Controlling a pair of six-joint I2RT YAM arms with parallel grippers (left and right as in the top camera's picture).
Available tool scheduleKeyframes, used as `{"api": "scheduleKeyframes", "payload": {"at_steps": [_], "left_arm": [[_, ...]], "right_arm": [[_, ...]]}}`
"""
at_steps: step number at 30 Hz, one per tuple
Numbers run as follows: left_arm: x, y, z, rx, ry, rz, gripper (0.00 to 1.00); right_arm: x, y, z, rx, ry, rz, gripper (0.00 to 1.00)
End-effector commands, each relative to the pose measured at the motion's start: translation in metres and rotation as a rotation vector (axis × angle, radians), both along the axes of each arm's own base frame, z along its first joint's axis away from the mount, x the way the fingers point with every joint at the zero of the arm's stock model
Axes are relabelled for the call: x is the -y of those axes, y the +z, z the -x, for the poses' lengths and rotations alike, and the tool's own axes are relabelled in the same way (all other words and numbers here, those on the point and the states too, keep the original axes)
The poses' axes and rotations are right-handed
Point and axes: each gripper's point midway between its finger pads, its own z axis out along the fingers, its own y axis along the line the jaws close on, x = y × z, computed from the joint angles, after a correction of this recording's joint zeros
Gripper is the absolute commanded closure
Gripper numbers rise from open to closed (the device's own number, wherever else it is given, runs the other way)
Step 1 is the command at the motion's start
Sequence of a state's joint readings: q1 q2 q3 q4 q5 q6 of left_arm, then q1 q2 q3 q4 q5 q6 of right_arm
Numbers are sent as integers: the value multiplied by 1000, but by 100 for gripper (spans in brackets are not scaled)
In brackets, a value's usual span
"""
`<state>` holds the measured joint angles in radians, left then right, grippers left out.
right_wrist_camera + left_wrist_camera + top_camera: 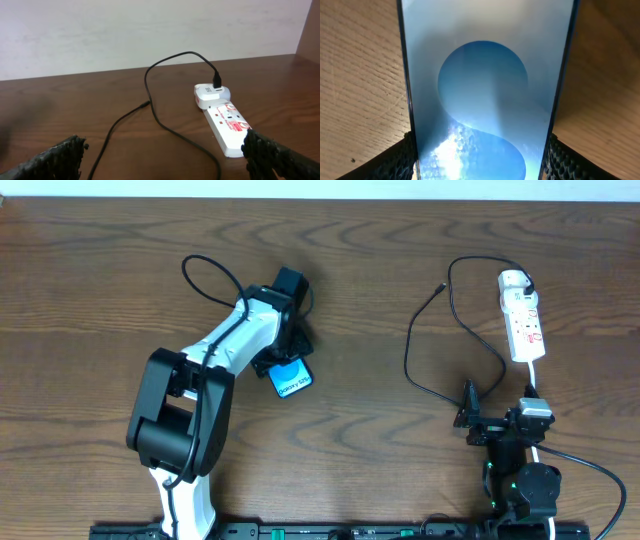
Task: Plug charger to phone and switch on socket
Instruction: 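Lift the phone with the left gripper and tilt it upright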
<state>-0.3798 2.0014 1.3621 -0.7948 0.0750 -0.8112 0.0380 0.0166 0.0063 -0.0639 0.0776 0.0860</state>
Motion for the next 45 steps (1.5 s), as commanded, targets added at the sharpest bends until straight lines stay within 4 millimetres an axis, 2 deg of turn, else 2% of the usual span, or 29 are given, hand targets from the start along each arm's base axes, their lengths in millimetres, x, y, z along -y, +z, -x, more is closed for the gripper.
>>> {"api": "scheduleKeyframes", "payload": {"at_steps": [1, 14, 15, 20, 31, 37, 45], "left_arm": [[-4, -10, 2, -8, -2, -21, 29], [-8, -11, -1, 5, -2, -44, 27], [-8, -11, -2, 9, -2, -42, 21], [-7, -12, -3, 16, -2, -39, 5], [-12, -33, 11, -2, 40, -39, 5], [-11, -34, 11, -5, 43, -33, 10], [-1, -69, 33, -146, 43, 25, 10]], "right_arm": [[-2, 1, 0, 3, 8, 13, 1], [-2, 1, 0, 3, 8, 13, 1], [-2, 1, 0, 3, 8, 13, 1], [-2, 1, 0, 3, 8, 13, 1], [-2, 1, 0, 3, 8, 13, 1], [-2, 1, 0, 3, 8, 13, 1], [-2, 1, 0, 3, 8, 13, 1]]}}
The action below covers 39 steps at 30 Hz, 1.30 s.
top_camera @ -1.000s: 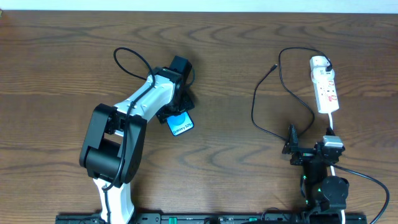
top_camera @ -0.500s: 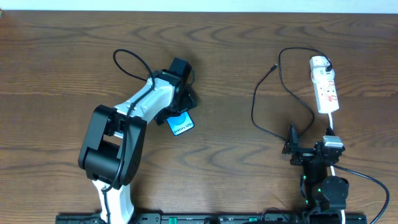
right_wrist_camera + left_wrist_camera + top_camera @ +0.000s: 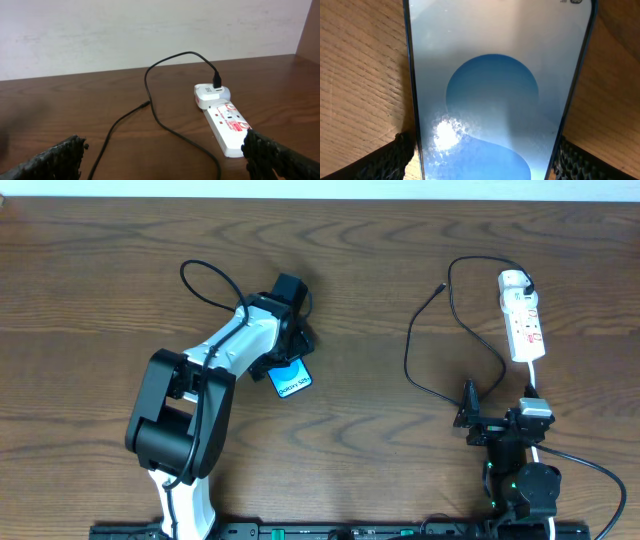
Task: Plug charger to phone and switch on socket
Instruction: 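Lift the phone with the left gripper and tilt it upright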
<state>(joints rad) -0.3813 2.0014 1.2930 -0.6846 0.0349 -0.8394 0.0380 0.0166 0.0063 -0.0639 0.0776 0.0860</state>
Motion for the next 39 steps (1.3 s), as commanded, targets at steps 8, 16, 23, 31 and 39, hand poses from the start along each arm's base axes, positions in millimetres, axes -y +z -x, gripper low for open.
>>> {"api": "scheduleKeyframes", "payload": {"at_steps": [8, 16, 23, 31, 39], "left_arm": [[5, -50, 46, -239, 18, 58, 16], [5, -46, 45, -248, 21, 63, 26], [5, 5, 19, -199, -6, 86, 32], [15, 64, 4, -70, -44, 203, 32], [61, 112, 11, -40, -124, 507, 32]], "right_arm": [[-2, 1, 0, 3, 8, 13, 1], [-2, 1, 0, 3, 8, 13, 1], [-2, 1, 0, 3, 8, 13, 1], [-2, 1, 0, 3, 8, 13, 1], [-2, 1, 0, 3, 8, 13, 1]]}}
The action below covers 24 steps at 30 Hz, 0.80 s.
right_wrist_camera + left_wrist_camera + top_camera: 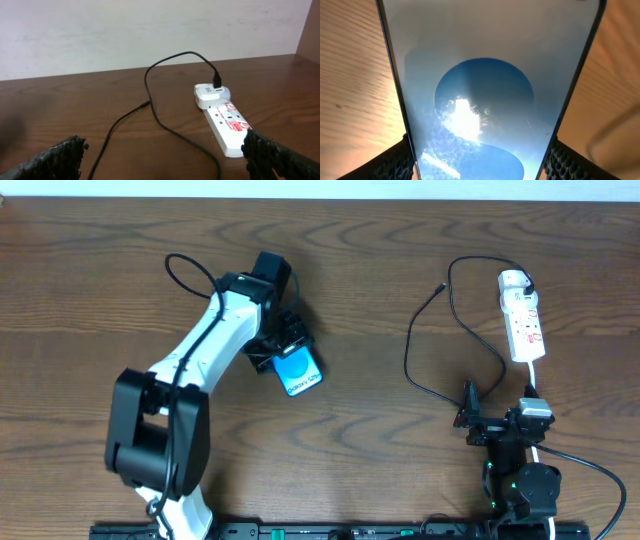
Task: Plug charger to phone and switch on socket
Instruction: 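Lift the phone with the left gripper and tilt it upright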
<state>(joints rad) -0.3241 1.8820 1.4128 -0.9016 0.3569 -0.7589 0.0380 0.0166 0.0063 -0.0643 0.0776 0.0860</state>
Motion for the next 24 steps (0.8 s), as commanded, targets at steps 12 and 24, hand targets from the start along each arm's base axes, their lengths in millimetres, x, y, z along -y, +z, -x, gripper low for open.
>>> {"api": "scheduleKeyframes", "payload": {"at_steps": [12, 24], "left_arm": [[77, 107, -12, 82, -157, 743, 33], [54, 126, -19, 14, -74, 910, 33]], "right_arm": [[-2, 1, 0, 4, 8, 13, 1], [-2, 1, 0, 4, 8, 13, 1]]}}
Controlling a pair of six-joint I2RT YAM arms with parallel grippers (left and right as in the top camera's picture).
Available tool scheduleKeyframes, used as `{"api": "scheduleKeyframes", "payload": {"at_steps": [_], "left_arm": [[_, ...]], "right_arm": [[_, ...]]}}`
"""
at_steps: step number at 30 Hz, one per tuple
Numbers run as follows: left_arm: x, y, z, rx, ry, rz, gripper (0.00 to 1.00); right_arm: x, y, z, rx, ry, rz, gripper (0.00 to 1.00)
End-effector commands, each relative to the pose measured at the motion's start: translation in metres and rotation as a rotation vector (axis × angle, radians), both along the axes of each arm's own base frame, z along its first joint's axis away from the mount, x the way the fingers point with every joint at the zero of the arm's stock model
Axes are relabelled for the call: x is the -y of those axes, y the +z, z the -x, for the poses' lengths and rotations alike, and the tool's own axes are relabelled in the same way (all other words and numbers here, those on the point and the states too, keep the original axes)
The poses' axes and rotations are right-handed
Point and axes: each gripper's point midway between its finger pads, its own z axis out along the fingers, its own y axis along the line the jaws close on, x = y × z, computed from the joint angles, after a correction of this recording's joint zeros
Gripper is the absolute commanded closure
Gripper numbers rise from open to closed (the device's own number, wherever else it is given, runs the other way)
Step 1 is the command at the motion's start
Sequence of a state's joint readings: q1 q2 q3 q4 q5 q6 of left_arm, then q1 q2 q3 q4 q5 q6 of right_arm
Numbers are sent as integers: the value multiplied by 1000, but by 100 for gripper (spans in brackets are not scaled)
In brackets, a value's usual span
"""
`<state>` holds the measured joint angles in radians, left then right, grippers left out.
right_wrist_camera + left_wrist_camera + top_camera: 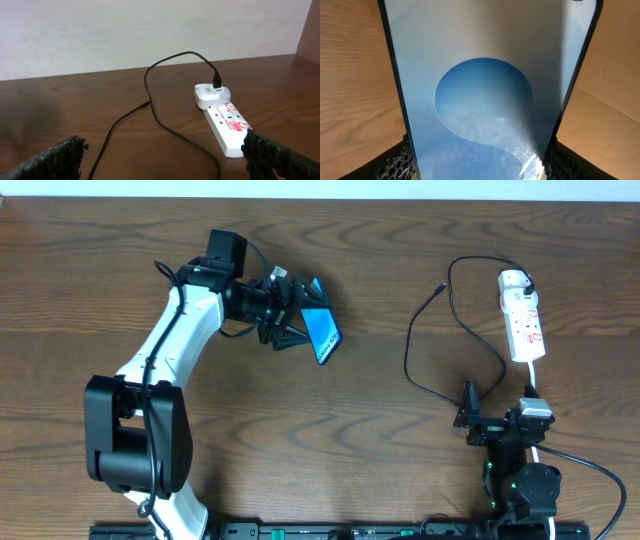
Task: Plug charger to phone and switch on socket
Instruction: 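Lift the phone with the left gripper and tilt it upright, then move the right gripper toward the phone held by the left gripper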
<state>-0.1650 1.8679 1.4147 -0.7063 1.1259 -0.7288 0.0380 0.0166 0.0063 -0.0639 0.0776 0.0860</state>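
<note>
A phone (322, 332) with a blue screen is held off the table, tilted on edge, in my left gripper (290, 323), which is shut on its two long sides; the screen (482, 90) fills the left wrist view. A white power strip (524, 322) lies at the right, with a white charger (212, 93) plugged into its far end. The black cable (455, 350) loops across the table and its free plug end (443, 285) lies loose. My right gripper (470, 420) rests open near the front edge, nothing between its fingers (60, 157).
The brown wooden table (380, 460) carries the strip's white lead (533, 385) running down to the right arm's base. A pale wall (150, 30) stands behind the table in the right wrist view.
My left gripper has moved up and toward the back with the phone, and the phone has turned from lying nearly flat to standing tilted on edge. The right arm has not moved.
My left gripper was shut on the phone where it lay on the table left of centre. It stayed there at the second moment. Then the phone was lifted a little to the right, and now it is held higher and tilted further back. The right arm stayed still throughout.
</note>
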Motion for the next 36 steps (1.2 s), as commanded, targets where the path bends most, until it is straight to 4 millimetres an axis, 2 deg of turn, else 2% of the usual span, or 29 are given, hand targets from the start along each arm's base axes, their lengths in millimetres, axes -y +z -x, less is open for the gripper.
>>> {"api": "scheduleKeyframes", "payload": {"at_steps": [1, 5, 9, 24, 32, 36], "left_arm": [[11, 42, 11, -20, -60, 187, 33], [12, 48, 18, -101, -57, 225, 33], [10, 40, 12, -193, 11, 170, 32], [10, 37, 7, -192, 29, 153, 33], [10, 37, 7, -190, 29, 153, 32], [10, 38, 5, -170, 27, 157, 32]], "right_arm": [[-2, 1, 0, 3, 8, 13, 1], [-2, 1, 0, 3, 8, 13, 1], [-2, 1, 0, 3, 8, 13, 1], [-2, 1, 0, 4, 8, 13, 1], [-43, 2, 4, -1, 239, -127, 1], [-42, 3, 4, -4, 233, -188, 1]]}}
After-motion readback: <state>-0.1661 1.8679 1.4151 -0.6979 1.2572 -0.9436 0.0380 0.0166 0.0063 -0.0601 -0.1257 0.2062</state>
